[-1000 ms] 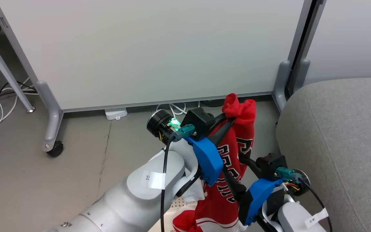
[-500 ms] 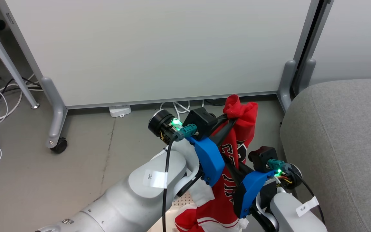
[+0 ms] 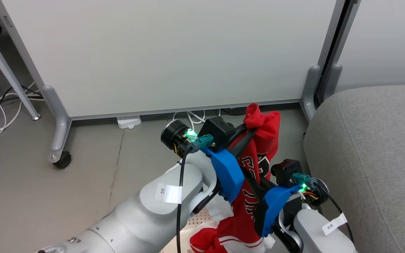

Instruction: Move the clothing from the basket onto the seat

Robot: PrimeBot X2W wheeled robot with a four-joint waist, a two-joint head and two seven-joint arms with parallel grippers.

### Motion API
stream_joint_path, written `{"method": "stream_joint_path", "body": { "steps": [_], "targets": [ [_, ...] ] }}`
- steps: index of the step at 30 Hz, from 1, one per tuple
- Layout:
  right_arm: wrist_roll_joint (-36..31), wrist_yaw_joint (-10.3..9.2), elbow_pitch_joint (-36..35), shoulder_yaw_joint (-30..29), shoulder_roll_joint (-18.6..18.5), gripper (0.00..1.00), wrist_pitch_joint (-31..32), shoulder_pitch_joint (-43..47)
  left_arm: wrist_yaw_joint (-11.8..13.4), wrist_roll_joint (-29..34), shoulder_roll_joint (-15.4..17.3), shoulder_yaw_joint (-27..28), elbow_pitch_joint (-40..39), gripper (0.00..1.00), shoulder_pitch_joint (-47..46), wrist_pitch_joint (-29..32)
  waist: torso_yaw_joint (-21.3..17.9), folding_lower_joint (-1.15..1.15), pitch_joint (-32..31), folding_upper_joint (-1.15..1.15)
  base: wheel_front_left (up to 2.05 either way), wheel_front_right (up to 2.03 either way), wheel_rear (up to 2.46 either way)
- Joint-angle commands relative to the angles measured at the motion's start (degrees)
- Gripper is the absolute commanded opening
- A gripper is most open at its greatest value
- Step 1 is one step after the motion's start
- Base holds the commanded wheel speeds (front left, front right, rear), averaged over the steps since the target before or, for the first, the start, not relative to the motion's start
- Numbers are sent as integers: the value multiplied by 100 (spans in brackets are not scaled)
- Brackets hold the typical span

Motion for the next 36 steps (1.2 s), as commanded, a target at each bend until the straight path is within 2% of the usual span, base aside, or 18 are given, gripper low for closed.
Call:
{"method": "stream_joint_path", "body": {
  "steps": [1, 3, 4, 5, 9, 13, 19, 23, 27, 30, 36],
  "targets": [
    [27, 1, 27, 21, -12, 0, -32, -89, 13, -35, 1, -12, 12, 0, -82, -51, 0, 0, 6, 0, 0, 0, 0],
    [38, 1, 67, 38, -12, 0, -57, -106, 40, -47, 1, -16, 23, 31, -94, -54, 4, 0, 17, 0, 0, 0, 0],
    [48, 1, 88, 46, -12, 0, -59, -119, 68, -62, 1, -4, 27, 55, -100, -60, 6, 0, 22, 0, 0, 0, 0],
    [50, 1, 107, 53, -12, 0, -80, -134, 84, -67, 1, 4, 29, 100, -106, -62, 5, 0, 27, 0, 0, 0, 0],
    [58, 1, 154, 107, -12, 0, -145, -193, 132, -74, 2, 64, 68, 100, -59, -84, -21, 0, 40, 0, 0, 0, 0],
    [18, 1, 175, 147, -12, 0, -207, -222, 233, 86, 25, 373, -56, 100, 156, -92, -44, 0, 48, 0, 0, 0, 0],
    [-57, 1, 131, 74, -12, 0, -321, -200, 442, 1011, 612, 1384, -1120, 100, 1125, -86, -127, 0, 67, 0, 0, 0, 0],
    [-102, 1, 94, -26, -12, 0, -344, -160, 456, 1516, 999, 2036, -1836, 100, 2016, -86, -186, 0, 91, 0, 0, 0, 0],
    [-194, 1, 113, -165, -12, 0, -359, -84, 458, 2000, 1243, 2692, -2356, 100, 2846, -87, -218, 0, 115, 0, 0, 0, 0],
    [-230, 1, 106, -224, -11, 0, -343, -36, 495, 2323, 1268, 3161, -2582, 100, 3392, -87, -246, 0, 121, 0, 0, 0, 0],
    [-301, 1, 46, -324, -10, 0, -298, -1, 354, 2727, 1081, 3951, -2728, 100, 4160, -87, -274, 0, 111, 0, 0, 0, 0]
  ]
}}
